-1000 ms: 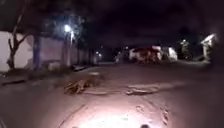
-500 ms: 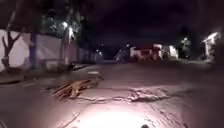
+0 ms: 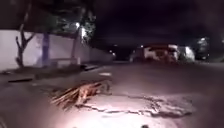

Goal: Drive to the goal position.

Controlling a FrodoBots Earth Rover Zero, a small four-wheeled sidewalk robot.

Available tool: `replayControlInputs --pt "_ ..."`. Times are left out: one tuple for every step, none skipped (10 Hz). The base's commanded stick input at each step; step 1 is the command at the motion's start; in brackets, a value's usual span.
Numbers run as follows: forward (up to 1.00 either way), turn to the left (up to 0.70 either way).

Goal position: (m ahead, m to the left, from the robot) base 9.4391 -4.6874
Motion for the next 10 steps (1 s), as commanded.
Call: replayControlInputs --pt "0.7 0.0" --pt "0.7 0.0" --pt "0.7 0.0" --pt "0.7 0.0" --pt "0.7 0.0" --pt "0.7 -0.04" --pt "0.7 -0.3" --pt "0.7 -0.35" --pt "0.7 -0.35" --pt "0.7 -0.35"
